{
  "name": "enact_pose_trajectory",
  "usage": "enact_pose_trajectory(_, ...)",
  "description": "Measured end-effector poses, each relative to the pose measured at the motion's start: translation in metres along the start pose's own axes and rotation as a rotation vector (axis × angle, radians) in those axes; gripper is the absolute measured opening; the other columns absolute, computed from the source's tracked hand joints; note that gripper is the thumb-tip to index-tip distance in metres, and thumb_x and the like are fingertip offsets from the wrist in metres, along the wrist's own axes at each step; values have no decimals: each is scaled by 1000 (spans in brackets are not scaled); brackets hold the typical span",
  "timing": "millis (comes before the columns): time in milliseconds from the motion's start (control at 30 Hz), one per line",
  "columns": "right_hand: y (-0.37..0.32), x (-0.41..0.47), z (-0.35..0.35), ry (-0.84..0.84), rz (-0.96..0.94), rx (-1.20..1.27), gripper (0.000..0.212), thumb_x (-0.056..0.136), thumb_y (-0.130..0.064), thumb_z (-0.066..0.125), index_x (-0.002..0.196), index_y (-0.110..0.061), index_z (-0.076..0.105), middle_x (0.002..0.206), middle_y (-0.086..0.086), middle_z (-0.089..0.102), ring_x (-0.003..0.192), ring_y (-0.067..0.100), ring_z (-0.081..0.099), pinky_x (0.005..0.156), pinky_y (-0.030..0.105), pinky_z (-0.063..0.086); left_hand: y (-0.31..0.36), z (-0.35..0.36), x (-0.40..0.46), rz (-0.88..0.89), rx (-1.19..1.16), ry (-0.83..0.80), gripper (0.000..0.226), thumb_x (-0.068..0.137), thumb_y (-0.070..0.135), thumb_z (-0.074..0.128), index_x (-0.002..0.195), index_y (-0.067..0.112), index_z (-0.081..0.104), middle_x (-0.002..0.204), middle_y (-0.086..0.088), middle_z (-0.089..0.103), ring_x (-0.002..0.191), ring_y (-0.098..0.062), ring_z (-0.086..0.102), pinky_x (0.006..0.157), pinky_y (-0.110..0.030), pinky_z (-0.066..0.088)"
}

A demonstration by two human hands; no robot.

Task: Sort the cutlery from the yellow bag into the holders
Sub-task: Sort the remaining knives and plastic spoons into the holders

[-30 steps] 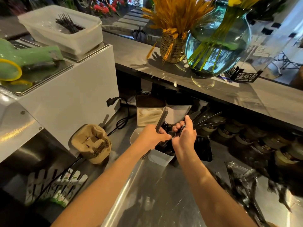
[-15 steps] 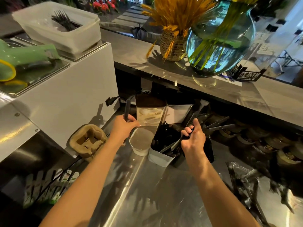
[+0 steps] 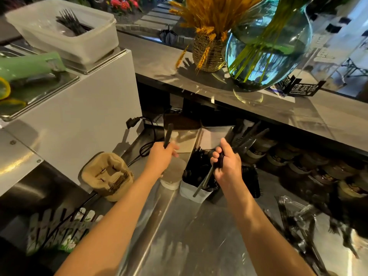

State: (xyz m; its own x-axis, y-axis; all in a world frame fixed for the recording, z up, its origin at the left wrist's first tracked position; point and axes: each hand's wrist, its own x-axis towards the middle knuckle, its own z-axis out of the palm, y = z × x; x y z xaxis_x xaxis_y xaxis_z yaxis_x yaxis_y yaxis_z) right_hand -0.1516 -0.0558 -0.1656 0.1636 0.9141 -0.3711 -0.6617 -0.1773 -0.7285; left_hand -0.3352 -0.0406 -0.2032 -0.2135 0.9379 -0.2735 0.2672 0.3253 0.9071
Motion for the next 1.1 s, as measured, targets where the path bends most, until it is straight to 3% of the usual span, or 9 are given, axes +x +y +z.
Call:
enact_pose_trajectory(100, -9, -11, 1, -179, 57, -225, 21, 100, -15, 58, 81, -7, 60, 64, 3, 52, 47, 9, 47, 38, 17, 35, 23, 12, -16, -151, -403, -179, 37, 104, 35, 49, 104, 4, 69, 71, -5, 63, 43, -10, 30, 37, -22, 26)
enact_pose_trajectory(200, -16, -28, -3, -320, 112, -452, 22, 100, -15, 58, 81, -6, 63, 65, 6, 50, 41, 8, 40, 36, 17, 27, 37, 26, -31, -145, -506, -279, 45, 101, 47, 51, 105, 7, 71, 66, 3, 56, 42, -7, 29, 36, -20, 23)
enact_pose_trajectory(367, -24, -52, -29, -313, 143, -485, 19, 102, -18, 55, 98, -1, 63, 64, 5, 49, 43, 8, 40, 35, 17, 26, 56, 39, -55, -268, -874, -438, 42, 104, 39, 38, 99, 5, 62, 63, 0, 48, 35, -6, 27, 32, -18, 20)
enact_pose_trajectory(600, -45, -80, -67, -257, 146, -320, 13, 99, -6, 54, 103, 1, 64, 74, 8, 57, 54, 12, 46, 38, 17, 32, 64, 61, -90, -215, -866, -301, 26, 106, 23, 45, 105, 7, 64, 62, 2, 49, 43, -6, 38, 42, -17, 39)
enact_pose_trajectory(700, -59, -90, -82, -191, 112, -300, 10, 100, -6, 53, 104, -1, 59, 69, 6, 56, 47, 9, 43, 36, 17, 29, 68, 58, -94, -123, -843, -300, 31, 105, 36, 45, 97, 14, 66, 54, 7, 30, 39, -4, 23, 38, -19, 24)
enact_pose_trajectory(800, -70, -96, -97, -126, 72, -289, 10, 100, -5, 52, 103, 0, 61, 68, 6, 56, 44, 8, 41, 36, 17, 27, 77, 50, -95, -117, -964, -303, 53, 98, 58, 43, 70, 16, 60, 48, 7, 25, 35, -7, 20, 36, -21, 17)
enact_pose_trajectory(933, -84, -104, -110, -89, 64, -245, 9, 99, -6, 53, 99, -2, 62, 71, 7, 58, 48, 9, 46, 37, 17, 30, 95, 64, -107, -20, -1109, -254, 49, 104, 51, 34, 76, 17, 55, 50, 6, 29, 37, -7, 23, 38, -21, 18)
enact_pose_trajectory(1000, -86, -108, -112, -39, 80, -236, 7, 99, -7, 56, 99, -3, 62, 77, 10, 64, 56, 14, 58, 37, 17, 34, 105, 80, -118, 44, -1202, -201, 41, 107, 43, 34, 78, 19, 52, 52, 6, 28, 38, -7, 23, 37, -21, 20)
enact_pose_trajectory(1100, -85, -108, -115, 1, 126, -121, 9, 101, -9, 52, 98, -6, 59, 103, 17, 74, 90, 25, 73, 36, 17, 34, 116, 111, -135, 88, -1294, -121, 43, 107, 44, 35, 73, 21, 47, 54, 6, 27, 43, -9, 23, 39, -23, 25)
